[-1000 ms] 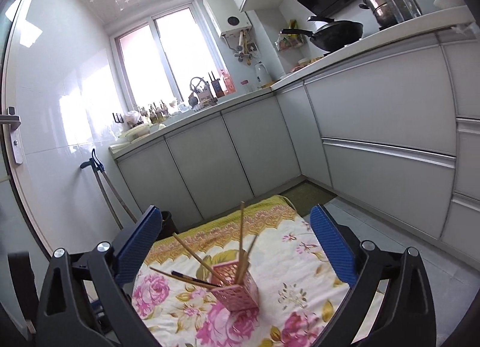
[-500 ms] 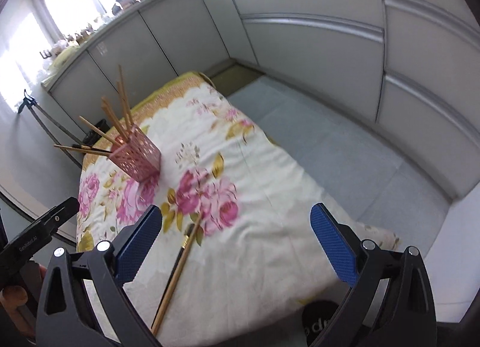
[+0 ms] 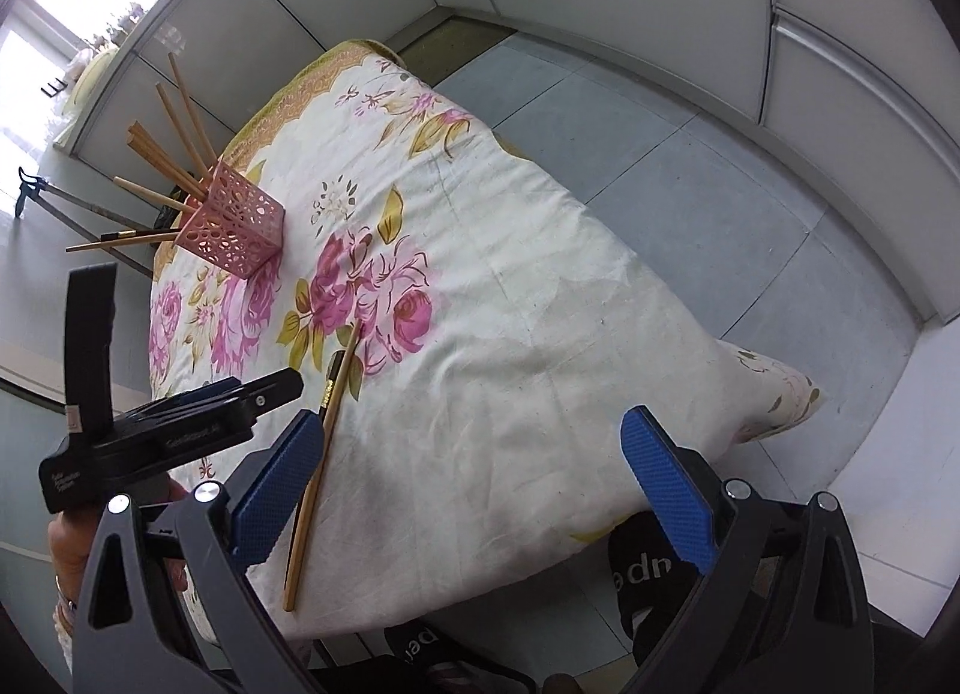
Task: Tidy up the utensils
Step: 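Lower the left gripper onto the remaining chopsticks and close on one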
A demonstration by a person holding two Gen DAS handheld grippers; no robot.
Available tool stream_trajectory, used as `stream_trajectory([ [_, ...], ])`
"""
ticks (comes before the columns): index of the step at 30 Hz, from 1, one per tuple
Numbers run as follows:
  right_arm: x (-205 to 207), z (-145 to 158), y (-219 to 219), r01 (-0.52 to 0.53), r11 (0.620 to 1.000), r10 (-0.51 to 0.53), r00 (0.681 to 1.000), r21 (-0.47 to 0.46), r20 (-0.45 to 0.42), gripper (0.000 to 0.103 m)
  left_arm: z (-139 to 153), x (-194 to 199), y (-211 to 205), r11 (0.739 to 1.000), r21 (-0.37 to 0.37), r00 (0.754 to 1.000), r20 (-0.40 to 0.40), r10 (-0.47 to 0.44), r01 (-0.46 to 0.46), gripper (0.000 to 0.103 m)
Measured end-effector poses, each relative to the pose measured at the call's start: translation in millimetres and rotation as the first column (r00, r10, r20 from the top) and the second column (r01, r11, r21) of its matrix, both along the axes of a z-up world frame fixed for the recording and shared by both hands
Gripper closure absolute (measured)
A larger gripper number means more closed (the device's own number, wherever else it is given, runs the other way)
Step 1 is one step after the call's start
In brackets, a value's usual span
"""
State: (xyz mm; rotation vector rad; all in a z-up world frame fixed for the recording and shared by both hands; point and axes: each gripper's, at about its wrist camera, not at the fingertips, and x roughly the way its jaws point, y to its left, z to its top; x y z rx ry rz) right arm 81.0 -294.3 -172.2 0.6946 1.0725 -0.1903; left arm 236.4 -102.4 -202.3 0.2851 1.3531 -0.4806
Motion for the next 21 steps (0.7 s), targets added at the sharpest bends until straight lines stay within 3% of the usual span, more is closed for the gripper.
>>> stream_trajectory([
  [3,-0.6,-0.9,-4.3,-0.001,1.000,0.001,1.000,0.008,-0.001,0.007,-6.5,5.1,-5.2,1.000,0.016,1.000,-0.029,-0.003,0.004,0.042],
  [8,-2.1,-4.2,-9.7,0.003,1.000,-0.003,1.000,0.019,-0.007,0.007,-12.4,8.2,-11.2,1.000,0.020,0.999,-0.047,-0.015,0.016,0.043],
  [11,-2.4,-6.1,-11.7,0.003,0.999,-0.003,1.000,0.033,-0.012,0.007,-19.0,8.3,-17.7,0.999,0.035,0.998,-0.057,-0.032,0.034,0.055],
  [13,-2.4,-6.7,-11.9,0.004,0.999,-0.003,1.000,0.032,-0.013,0.007,-22.3,8.2,-23.1,0.998,0.037,0.997,-0.065,-0.046,0.049,0.056],
  [21,0.4,-7.8,-8.3,0.001,1.000,-0.001,1.000,0.026,-0.022,0.007,-24.9,-1.6,-38.4,0.988,0.093,0.992,-0.013,-0.123,0.123,0.073],
])
